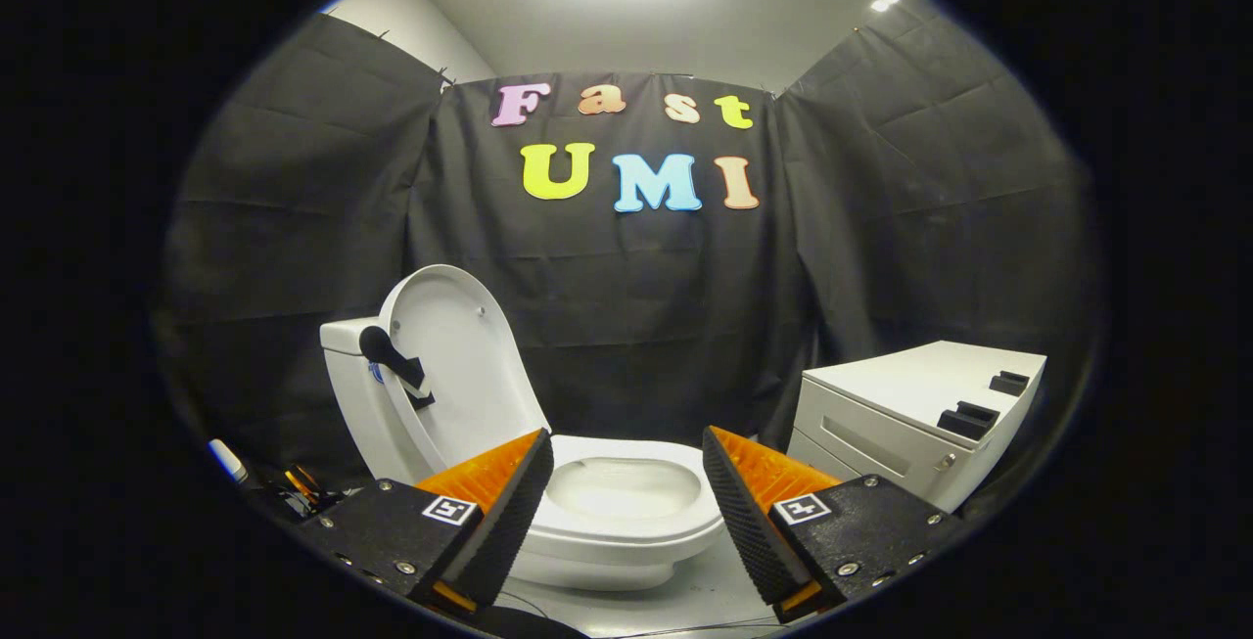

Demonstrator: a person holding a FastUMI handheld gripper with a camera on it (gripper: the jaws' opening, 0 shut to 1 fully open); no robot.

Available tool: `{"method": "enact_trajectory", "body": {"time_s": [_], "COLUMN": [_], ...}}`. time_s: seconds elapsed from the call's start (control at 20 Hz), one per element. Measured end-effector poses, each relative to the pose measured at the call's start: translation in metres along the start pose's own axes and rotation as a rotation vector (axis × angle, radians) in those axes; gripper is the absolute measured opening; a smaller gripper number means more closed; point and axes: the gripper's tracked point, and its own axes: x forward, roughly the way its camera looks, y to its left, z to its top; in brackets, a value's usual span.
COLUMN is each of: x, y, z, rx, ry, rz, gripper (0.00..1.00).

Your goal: Open the toilet lid.

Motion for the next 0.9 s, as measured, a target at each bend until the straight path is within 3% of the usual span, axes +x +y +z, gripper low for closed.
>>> {"method": "enact_trajectory", "body": {"time_s": [0.9], "x": [-0.0015], "y": [0.0078], "z": [0.0086], "rx": [0.029], "ry": [-0.019], "rz": [0.006], "gripper": [0.94]}}
